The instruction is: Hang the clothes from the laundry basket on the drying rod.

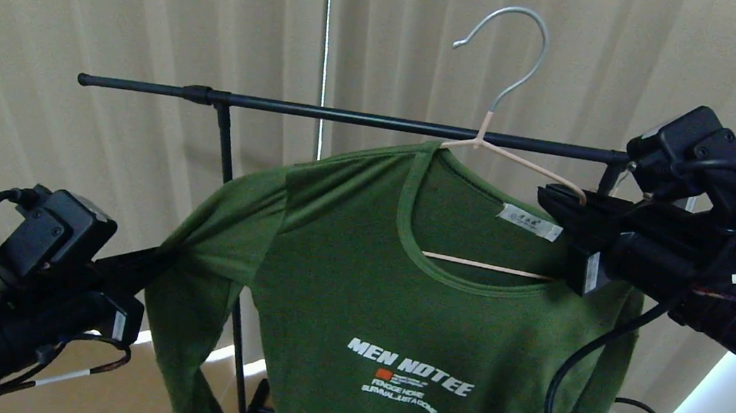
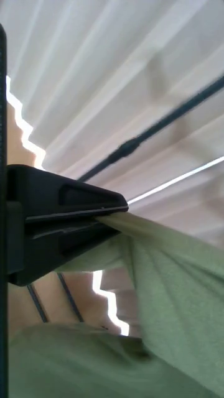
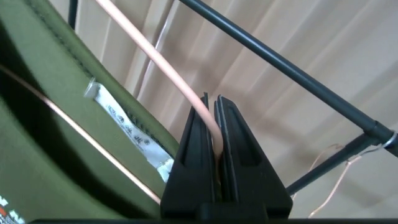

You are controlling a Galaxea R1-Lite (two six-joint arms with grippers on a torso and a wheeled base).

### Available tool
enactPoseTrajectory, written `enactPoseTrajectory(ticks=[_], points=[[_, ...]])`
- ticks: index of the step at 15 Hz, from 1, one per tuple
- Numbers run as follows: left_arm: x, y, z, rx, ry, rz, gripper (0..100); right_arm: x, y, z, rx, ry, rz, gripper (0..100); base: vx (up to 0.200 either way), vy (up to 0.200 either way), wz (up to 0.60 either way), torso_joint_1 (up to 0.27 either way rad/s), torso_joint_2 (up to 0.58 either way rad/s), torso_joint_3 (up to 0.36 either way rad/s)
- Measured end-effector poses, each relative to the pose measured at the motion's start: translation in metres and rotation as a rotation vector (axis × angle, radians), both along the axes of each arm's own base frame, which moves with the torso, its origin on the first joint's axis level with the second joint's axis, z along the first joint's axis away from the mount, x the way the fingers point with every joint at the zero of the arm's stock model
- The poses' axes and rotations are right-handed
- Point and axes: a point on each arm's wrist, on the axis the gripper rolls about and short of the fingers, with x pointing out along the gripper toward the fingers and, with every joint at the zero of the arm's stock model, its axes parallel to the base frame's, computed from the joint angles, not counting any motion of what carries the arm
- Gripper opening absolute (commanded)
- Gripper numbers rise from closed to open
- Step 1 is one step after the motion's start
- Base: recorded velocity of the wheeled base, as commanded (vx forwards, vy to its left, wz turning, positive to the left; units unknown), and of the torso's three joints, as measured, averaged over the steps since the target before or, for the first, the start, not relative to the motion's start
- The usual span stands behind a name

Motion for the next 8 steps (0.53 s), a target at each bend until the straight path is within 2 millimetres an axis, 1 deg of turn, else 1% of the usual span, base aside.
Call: enactPoseTrajectory(ticks=[3, 5, 7, 8], points=[[-0.004, 0.016, -0.003, -0.061, 0.027, 0.068, 0, 0.006, -0.009, -0.001, -0.007, 0.001, -0.04, 0, 0.0, 0.0, 0.0, 0.0, 0.0, 0.0], [-0.009, 0.019, -0.003, -0.134, 0.044, 0.091, 0, 0.007, -0.01, -0.001, -0.011, 0.002, -0.047, 0, 0.0, 0.0, 0.0, 0.0, 0.0, 0.0], [-0.018, 0.019, -0.003, -0.153, 0.042, 0.075, 0, 0.008, -0.01, -0.001, -0.03, -0.005, -0.049, 0, 0.0, 0.0, 0.0, 0.0, 0.0, 0.0], [-0.021, 0.018, 0.0, -0.165, 0.025, 0.046, 100, 0.009, -0.011, -0.002, -0.032, -0.005, -0.054, 0, 0.0, 0.0, 0.0, 0.0, 0.0, 0.0]])
